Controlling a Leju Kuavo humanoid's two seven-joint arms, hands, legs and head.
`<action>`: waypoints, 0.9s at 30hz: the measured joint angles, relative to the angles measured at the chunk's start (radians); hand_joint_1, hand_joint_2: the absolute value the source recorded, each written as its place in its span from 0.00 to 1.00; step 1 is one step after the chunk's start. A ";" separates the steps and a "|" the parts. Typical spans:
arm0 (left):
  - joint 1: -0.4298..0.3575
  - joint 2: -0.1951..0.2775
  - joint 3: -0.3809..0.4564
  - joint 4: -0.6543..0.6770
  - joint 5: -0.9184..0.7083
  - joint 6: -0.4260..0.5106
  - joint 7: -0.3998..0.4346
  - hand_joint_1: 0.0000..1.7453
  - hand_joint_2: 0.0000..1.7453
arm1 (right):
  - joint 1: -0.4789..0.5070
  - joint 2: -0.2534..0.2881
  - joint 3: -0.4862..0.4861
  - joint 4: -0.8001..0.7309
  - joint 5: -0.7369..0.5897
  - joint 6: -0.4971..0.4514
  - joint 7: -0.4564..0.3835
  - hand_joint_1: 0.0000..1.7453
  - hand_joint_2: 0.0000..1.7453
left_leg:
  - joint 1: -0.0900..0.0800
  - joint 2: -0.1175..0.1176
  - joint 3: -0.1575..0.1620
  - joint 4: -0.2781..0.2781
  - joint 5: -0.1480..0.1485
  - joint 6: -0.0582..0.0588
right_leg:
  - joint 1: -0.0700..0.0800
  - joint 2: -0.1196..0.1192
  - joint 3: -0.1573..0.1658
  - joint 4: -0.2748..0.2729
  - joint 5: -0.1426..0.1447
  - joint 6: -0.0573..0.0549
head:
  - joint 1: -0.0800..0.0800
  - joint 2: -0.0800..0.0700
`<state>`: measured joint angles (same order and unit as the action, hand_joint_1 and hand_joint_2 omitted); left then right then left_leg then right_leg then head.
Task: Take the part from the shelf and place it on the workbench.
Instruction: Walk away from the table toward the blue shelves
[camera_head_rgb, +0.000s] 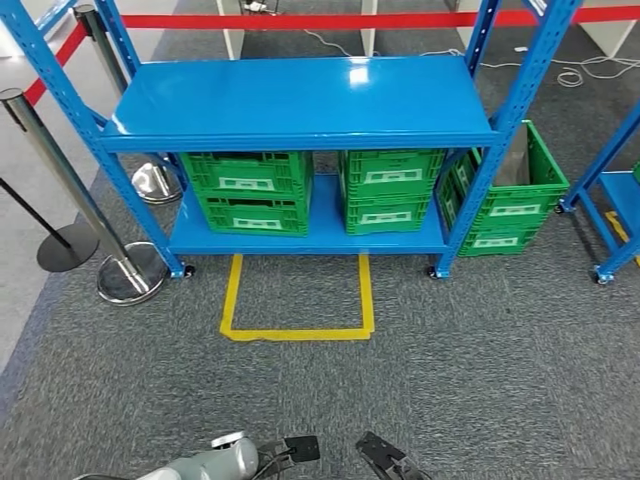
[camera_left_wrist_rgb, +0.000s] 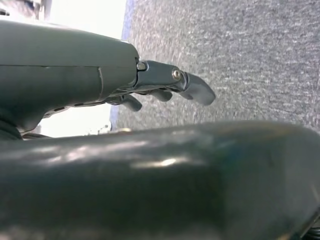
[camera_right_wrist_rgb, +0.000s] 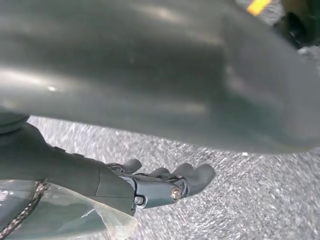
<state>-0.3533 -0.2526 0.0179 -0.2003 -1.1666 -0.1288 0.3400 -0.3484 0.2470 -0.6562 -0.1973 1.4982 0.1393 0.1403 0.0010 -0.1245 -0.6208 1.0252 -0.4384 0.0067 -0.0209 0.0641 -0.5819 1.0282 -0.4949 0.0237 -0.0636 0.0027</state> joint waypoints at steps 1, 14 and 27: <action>0.000 0.002 0.001 0.000 0.000 -0.001 0.002 0.00 0.00 | -0.002 0.002 0.018 0.000 0.000 0.002 0.003 0.00 0.00 | 0.000 0.008 -0.002 0.002 -0.002 -0.006 | 0.000 -0.010 0.001 -0.002 0.002 -0.006 | 0.000 0.000; -0.014 0.010 0.018 0.000 -0.001 0.020 0.011 0.00 0.00 | -0.017 0.011 0.114 -0.001 -0.005 -0.048 0.042 0.00 0.00 | -0.007 0.133 0.025 -0.009 -0.029 0.008 | 0.010 -0.115 0.020 -0.010 -0.009 -0.010 | -0.013 0.000; -0.013 0.004 0.020 0.000 -0.018 0.027 0.003 0.00 0.00 | 0.001 0.010 0.114 -0.001 -0.006 -0.056 0.053 0.00 0.00 | 0.002 0.101 0.134 -0.030 -0.097 0.019 | 0.008 -0.066 -0.105 0.044 0.061 0.021 | 0.004 0.000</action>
<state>-0.3660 -0.2488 0.0378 -0.2001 -1.1846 -0.1015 0.3433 -0.3477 0.2568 -0.5421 -0.1987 1.4925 0.0834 0.1933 0.0027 -0.0233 -0.4871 0.9949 -0.5357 0.0257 -0.0127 -0.0019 -0.6867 1.0725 -0.4344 0.0443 -0.0599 0.0027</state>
